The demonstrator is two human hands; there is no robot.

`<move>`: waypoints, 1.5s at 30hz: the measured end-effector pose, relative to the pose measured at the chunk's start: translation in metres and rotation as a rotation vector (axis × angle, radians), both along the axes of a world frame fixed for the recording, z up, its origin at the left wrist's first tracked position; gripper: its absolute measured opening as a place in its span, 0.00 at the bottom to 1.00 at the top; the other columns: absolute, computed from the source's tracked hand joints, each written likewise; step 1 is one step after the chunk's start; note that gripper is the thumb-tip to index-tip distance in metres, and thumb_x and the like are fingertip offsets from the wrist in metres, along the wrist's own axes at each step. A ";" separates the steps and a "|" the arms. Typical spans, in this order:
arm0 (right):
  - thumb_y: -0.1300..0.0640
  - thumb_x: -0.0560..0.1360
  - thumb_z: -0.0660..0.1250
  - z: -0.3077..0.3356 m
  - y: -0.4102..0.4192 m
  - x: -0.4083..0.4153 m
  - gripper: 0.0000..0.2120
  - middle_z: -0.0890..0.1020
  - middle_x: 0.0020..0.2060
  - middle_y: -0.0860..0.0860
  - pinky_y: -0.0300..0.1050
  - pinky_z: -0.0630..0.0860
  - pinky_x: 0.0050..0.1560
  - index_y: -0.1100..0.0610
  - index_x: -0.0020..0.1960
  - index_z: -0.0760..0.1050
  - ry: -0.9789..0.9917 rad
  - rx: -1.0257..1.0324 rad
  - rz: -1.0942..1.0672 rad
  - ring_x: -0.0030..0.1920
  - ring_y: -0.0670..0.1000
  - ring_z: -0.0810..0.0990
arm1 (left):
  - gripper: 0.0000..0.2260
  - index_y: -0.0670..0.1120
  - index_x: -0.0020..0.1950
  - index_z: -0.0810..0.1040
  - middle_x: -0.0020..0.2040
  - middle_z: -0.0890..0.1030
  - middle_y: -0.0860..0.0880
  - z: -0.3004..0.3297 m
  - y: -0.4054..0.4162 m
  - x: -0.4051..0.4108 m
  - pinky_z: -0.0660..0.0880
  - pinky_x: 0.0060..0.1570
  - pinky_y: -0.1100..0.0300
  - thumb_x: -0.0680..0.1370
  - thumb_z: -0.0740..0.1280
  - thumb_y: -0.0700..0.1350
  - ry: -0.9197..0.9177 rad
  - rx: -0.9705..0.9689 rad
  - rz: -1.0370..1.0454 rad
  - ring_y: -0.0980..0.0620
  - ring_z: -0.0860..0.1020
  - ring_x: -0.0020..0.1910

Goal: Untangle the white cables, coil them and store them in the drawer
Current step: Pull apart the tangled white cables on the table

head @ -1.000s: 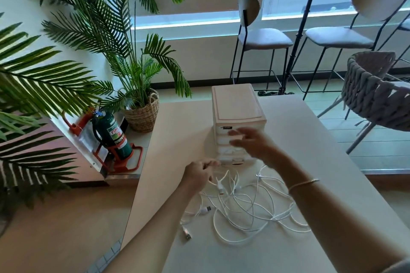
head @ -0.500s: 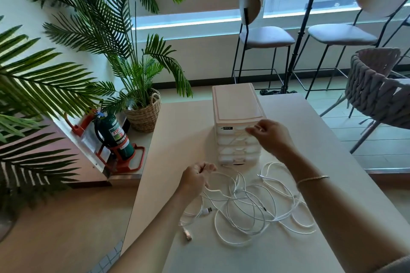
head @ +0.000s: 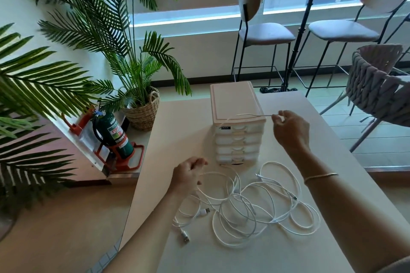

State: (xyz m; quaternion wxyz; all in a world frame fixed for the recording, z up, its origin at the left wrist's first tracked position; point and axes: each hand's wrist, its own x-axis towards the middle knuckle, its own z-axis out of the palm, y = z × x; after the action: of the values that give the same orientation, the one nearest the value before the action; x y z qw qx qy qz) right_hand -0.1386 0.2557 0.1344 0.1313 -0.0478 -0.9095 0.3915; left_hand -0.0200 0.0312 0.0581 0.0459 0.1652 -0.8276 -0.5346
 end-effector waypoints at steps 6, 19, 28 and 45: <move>0.45 0.77 0.60 0.000 -0.050 0.035 0.18 0.84 0.40 0.55 0.44 0.74 0.43 0.56 0.44 0.82 -0.233 -0.073 0.558 0.39 0.50 0.79 | 0.08 0.46 0.49 0.83 0.38 0.81 0.55 0.038 0.036 -0.019 0.68 0.39 0.72 0.77 0.66 0.47 0.132 -0.086 -0.186 0.69 0.74 0.33; 0.51 0.79 0.60 -0.004 0.006 -0.004 0.17 0.79 0.40 0.58 0.45 0.69 0.39 0.63 0.47 0.79 -0.165 -0.235 0.087 0.42 0.56 0.75 | 0.10 0.45 0.43 0.81 0.28 0.74 0.56 0.006 -0.014 0.013 0.71 0.34 0.68 0.79 0.63 0.46 -0.059 -0.052 -0.013 0.64 0.73 0.27; 0.52 0.78 0.61 -0.040 0.049 -0.015 0.19 0.79 0.56 0.66 0.50 0.71 0.58 0.68 0.56 0.78 -0.328 -0.059 -0.163 0.59 0.64 0.75 | 0.09 0.51 0.38 0.76 0.39 0.78 0.54 -0.007 -0.051 0.001 0.72 0.40 0.56 0.79 0.64 0.44 0.087 0.105 0.305 0.55 0.74 0.33; 0.49 0.81 0.50 -0.015 0.033 -0.007 0.22 0.76 0.60 0.63 0.50 0.67 0.61 0.64 0.62 0.72 -0.040 -0.349 -0.206 0.62 0.62 0.72 | 0.12 0.48 0.60 0.79 0.34 0.78 0.51 -0.011 0.041 0.010 0.64 0.28 0.74 0.80 0.63 0.47 -0.289 -0.113 -0.395 0.66 0.69 0.24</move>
State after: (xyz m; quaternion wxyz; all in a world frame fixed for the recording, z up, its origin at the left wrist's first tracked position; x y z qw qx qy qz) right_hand -0.1459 0.2884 0.1191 0.1426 -0.1703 -0.8205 0.5268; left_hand -0.0100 0.0721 0.0473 -0.1691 0.0722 -0.8703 -0.4570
